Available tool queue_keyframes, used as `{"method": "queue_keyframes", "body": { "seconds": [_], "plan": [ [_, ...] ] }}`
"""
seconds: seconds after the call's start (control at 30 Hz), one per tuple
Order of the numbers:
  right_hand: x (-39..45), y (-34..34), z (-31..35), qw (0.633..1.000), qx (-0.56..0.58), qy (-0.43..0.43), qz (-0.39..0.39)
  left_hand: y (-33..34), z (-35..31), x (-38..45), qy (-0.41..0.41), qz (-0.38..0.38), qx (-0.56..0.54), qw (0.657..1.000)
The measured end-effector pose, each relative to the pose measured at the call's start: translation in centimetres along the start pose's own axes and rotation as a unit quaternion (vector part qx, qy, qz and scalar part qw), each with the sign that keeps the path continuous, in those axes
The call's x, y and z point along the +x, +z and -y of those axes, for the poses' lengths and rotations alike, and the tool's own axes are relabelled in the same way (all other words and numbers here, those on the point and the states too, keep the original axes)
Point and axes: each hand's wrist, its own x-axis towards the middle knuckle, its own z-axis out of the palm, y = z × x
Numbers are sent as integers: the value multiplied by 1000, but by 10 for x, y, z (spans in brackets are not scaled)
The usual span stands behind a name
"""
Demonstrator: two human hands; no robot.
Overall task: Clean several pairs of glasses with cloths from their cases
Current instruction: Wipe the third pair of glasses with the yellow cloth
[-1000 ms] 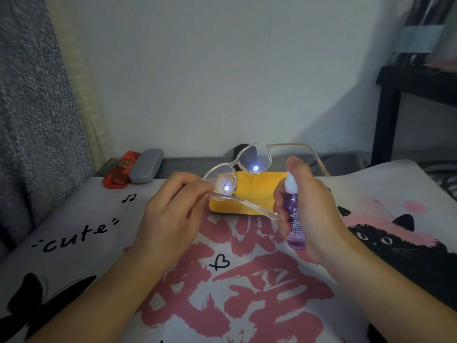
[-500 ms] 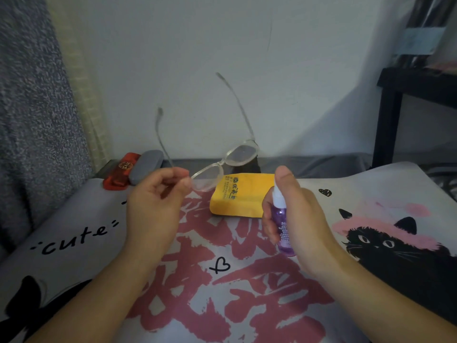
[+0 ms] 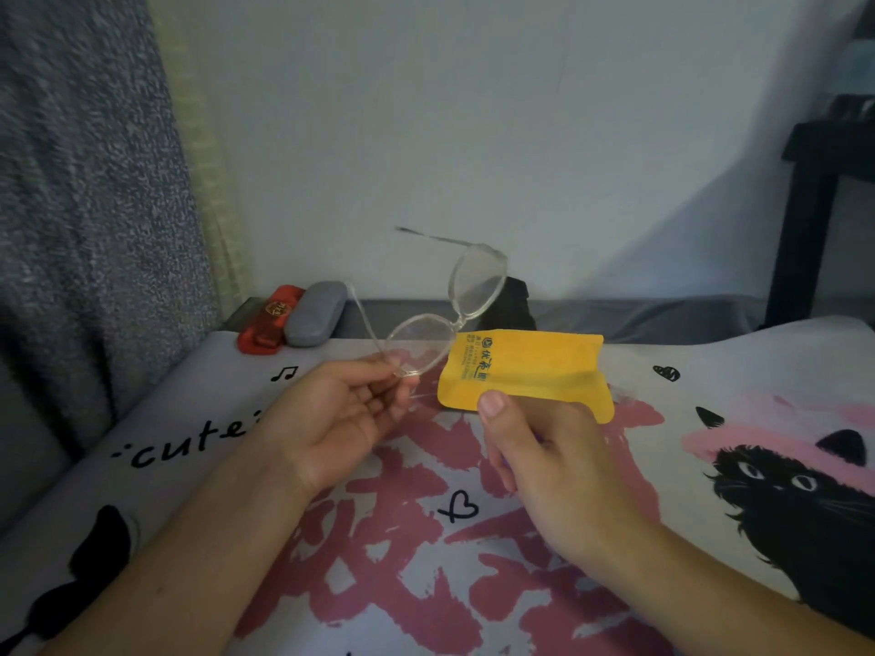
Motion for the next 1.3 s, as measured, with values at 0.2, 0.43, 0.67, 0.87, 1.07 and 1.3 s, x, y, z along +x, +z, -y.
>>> {"method": "queue_keyframes", "body": {
  "seconds": [0.2,0.43,0.67,0.87,1.07,1.3],
  "plan": [
    [-2,1,2,999,-30,-11,-9,3,8,0,-13,10,45,999],
    [0,-7,2,999,-14,22,-31,3,6,-1,-14,3,39,999],
    [15,-33,-8,991,65,71,-93,1,5,0,-21,-3,21,1000],
    [15,-37,-4,984,124,87,-90,0,5,-1,-20,-2,24,1000],
    [40,-77,-16,943,186,153,-230,-3,6,1,-10,3,33,999],
    [58,-151,-93,909,62,186,-368,3,14,1,29,47,104,993]
  ]
}}
